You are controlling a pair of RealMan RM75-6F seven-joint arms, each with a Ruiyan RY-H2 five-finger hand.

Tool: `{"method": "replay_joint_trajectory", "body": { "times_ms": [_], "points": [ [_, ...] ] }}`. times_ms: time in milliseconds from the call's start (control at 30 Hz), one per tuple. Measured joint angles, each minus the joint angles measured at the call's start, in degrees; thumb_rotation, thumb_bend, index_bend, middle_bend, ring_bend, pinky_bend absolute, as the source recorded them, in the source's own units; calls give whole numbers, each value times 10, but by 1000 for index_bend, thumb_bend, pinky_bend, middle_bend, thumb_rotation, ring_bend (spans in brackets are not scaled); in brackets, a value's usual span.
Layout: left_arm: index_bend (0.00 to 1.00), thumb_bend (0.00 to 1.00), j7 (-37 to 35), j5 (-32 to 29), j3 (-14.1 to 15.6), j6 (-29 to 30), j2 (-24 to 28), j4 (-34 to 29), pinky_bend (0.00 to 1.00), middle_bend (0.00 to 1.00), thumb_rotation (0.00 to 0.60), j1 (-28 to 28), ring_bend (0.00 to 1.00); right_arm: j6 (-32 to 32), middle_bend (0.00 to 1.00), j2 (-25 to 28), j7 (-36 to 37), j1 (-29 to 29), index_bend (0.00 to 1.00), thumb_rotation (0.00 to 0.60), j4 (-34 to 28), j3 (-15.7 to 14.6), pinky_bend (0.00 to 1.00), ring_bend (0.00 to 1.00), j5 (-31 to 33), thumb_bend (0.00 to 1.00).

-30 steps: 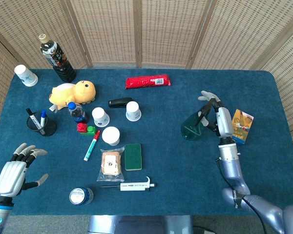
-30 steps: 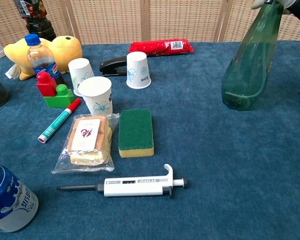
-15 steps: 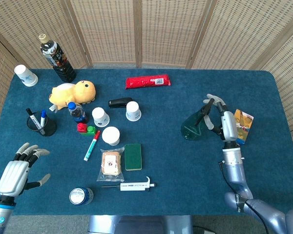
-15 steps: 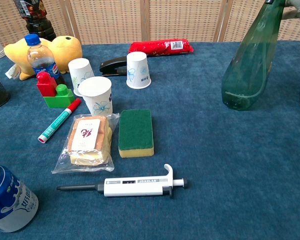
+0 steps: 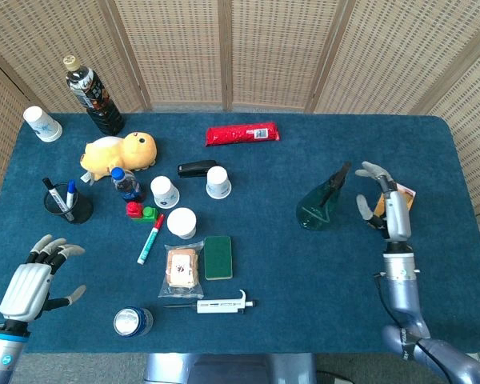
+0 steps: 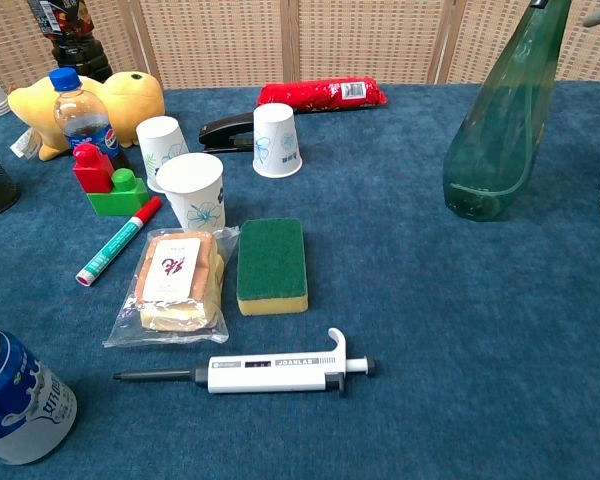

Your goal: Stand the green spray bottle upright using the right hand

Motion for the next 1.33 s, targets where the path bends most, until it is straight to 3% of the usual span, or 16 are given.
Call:
{"method": "replay_joint_trajectory", "body": {
  "times_ms": [67,100,133,233,333,700,1000,1333],
  "points": [
    [270,281,0,-2,0,4,0,1,44,305,600,3,181,5,365,11,2,-13,268,278,-2,-3,274,265,1,408],
    [271,281,0,-4,-1,7,0,1,45,306,600,5,181,8,393,16,2,-19,310,354,-2,-5,327,310,1,413],
    [273,280,0,-6,-1,9,0,2,45,307,600,6,182,11,433,22,2,-27,381,460,-3,-6,399,361,4,417],
    [288,280,2,-13,-1,15,1,3,47,310,600,13,186,23,566,32,-9,-49,593,596,-2,-6,522,471,15,424],
    [317,279,7,-17,0,18,1,3,49,313,600,17,188,31,660,43,-39,-64,727,600,5,-12,575,538,18,425],
    [340,279,70,-30,5,36,-1,-1,50,317,600,36,189,20,649,147,-211,-107,740,600,-21,-90,581,527,-29,424],
    [339,280,138,-58,17,39,12,-32,50,320,600,55,191,-18,638,236,-304,-130,713,600,-162,-127,581,514,-32,416],
    [337,281,140,-67,12,22,3,-28,50,320,600,51,191,-55,635,293,-387,-143,710,600,-290,-142,581,508,-8,409]
  ]
}}
